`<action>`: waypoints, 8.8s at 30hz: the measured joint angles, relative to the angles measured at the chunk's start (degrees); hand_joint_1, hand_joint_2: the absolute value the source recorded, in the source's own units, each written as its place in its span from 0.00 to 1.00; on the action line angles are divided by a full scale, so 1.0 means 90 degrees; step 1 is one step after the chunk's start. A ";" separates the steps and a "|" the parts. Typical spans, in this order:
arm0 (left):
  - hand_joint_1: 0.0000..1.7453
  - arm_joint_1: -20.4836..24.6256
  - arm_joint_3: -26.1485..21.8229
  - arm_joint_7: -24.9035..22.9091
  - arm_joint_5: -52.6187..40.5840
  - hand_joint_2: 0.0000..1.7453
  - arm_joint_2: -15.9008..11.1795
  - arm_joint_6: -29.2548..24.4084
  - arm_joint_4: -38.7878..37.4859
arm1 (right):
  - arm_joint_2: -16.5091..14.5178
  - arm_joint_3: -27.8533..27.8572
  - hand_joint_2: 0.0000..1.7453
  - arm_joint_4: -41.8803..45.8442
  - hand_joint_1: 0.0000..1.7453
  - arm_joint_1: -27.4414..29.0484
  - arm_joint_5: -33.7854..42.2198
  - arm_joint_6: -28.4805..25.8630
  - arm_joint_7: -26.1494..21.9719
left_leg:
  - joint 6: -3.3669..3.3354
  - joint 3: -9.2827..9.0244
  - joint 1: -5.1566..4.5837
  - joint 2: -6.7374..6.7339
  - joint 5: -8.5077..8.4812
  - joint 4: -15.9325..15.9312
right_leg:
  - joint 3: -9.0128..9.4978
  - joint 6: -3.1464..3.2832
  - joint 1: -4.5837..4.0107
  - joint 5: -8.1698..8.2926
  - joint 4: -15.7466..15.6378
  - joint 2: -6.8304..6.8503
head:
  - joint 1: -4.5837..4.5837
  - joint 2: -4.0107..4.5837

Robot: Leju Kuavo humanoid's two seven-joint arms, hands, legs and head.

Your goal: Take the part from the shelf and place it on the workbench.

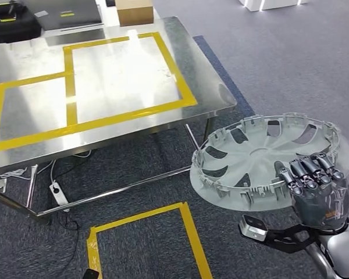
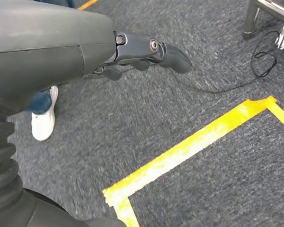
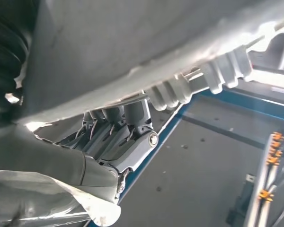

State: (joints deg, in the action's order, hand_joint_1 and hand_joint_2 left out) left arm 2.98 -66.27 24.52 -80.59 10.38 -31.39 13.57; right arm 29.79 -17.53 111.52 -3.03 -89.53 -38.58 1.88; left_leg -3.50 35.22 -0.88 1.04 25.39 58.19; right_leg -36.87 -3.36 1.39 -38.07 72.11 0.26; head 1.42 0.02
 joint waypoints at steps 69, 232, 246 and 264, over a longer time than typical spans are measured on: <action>0.00 0.0010 0.0268 0.0592 -0.0193 1.00 -0.0041 0.0662 -0.0013 | -0.0151 -0.0447 1.00 -0.1127 1.00 -0.2017 0.0887 0.1138 -0.0265 | 0.0150 -0.0591 0.0053 -0.0010 0.0548 -0.0044 | 0.0008 0.0070 -0.0028 0.1398 -0.1454 -0.0017 | -0.0027 -0.0001; 0.00 -0.0050 0.0272 0.0397 -0.0191 0.00 -0.0121 0.0892 -0.0039 | 0.1951 -0.0103 0.00 0.0347 0.00 0.1961 0.6728 0.4684 -0.1959 | 0.0434 0.0335 0.0099 -0.0080 0.1151 0.1770 | 0.0668 0.0256 -0.0004 0.1057 -0.1727 -0.0004 | 0.0009 0.0000; 0.00 -0.0069 0.0272 0.0306 -0.0195 0.00 -0.0076 0.0872 -0.0039 | 0.1532 -0.0468 0.00 0.0288 0.00 0.2006 0.4706 0.3844 -0.0899 | 0.0090 -0.0503 0.0062 -0.0089 0.0235 -0.0215 | -0.0188 -0.0006 -0.0021 0.0210 -0.0009 -0.0026 | -0.0048 0.0000; 0.00 -0.0052 0.0274 0.0226 -0.0301 0.00 -0.0041 0.0923 -0.0039 | 0.0195 -0.1424 0.00 -0.0927 0.00 0.1273 0.0597 0.2792 0.0548 | 0.0418 0.0146 0.0088 -0.0086 0.0787 0.1279 | 0.0696 0.0298 -0.0026 0.1074 -0.1775 -0.0002 | -0.0010 0.0000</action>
State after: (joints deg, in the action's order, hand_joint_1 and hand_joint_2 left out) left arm 2.52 -63.80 26.56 -83.30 10.01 -23.08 13.22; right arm 31.54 -30.35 103.18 8.43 -84.15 -13.45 6.81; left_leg 0.26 36.54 -0.08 0.26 32.47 69.70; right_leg -30.61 -0.67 1.16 -28.41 56.14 0.24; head 1.33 0.02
